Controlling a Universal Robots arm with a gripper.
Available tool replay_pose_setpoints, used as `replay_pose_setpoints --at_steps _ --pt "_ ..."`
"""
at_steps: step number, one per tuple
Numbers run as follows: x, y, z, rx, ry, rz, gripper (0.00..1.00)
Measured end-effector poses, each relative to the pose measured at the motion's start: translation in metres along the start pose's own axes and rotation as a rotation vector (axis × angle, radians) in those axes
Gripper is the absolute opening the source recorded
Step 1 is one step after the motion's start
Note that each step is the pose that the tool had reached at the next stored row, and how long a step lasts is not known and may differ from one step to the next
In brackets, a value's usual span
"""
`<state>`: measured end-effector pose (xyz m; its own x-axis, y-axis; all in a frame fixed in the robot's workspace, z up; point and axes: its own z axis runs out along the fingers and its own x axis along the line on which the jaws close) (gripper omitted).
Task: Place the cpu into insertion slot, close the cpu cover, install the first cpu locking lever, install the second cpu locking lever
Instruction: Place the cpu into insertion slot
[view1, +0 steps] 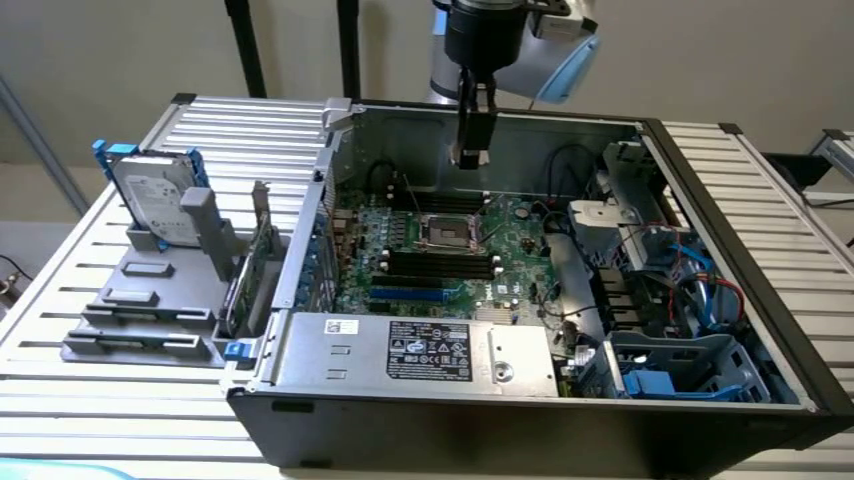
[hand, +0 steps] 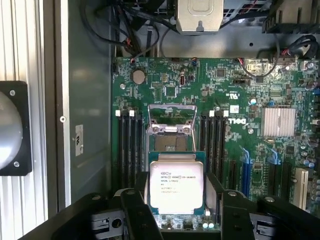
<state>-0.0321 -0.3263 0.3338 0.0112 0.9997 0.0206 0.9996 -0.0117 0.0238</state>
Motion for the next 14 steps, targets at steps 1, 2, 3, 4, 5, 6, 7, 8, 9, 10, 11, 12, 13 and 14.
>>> replay_pose_setpoints --at_steps 1,2,3,4,5,6,7,8,9,10,11,12,13,14 --pt "0.0 0.0 0.0018 0.0 0.0 0.0 0.54" --pt "0.0 -0.0001 0.0035 0.0 -0.0001 0.0 0.54" --pt "0.0 -0.0002 0.0054 0.0001 -0.0002 0.0 0.54" --pt "0.0 -0.0002 0.0073 0.0 0.0 0.0 0.54" --pt "0.0 -0.0003 0.0091 0.0 -0.0001 0.0 0.54" --pt "0.0 -0.0004 0.011 0.0 0.0 0.0 0.54" --pt "0.0 -0.0005 0.0128 0.0 0.0 0.0 0.54" --pt "0.0 -0.0006 0.0145 0.0 0.0 0.0 0.54" --pt "0.0 -0.0007 0.0163 0.0001 -0.0001 0.0 0.54" --pt "0.0 -0.0009 0.0181 0.0 -0.0001 0.0 0.54" --pt "0.0 -0.0011 0.02 0.0 0.0 0.0 0.54" --pt "0.0 -0.0014 0.0218 0.0 0.0001 0.0 0.54" --pt "0.0 -0.0017 0.0236 0.0 0.0 0.0 0.54" --pt "-0.001 -0.002 0.0255 0.0 0.0 0.0 0.54"
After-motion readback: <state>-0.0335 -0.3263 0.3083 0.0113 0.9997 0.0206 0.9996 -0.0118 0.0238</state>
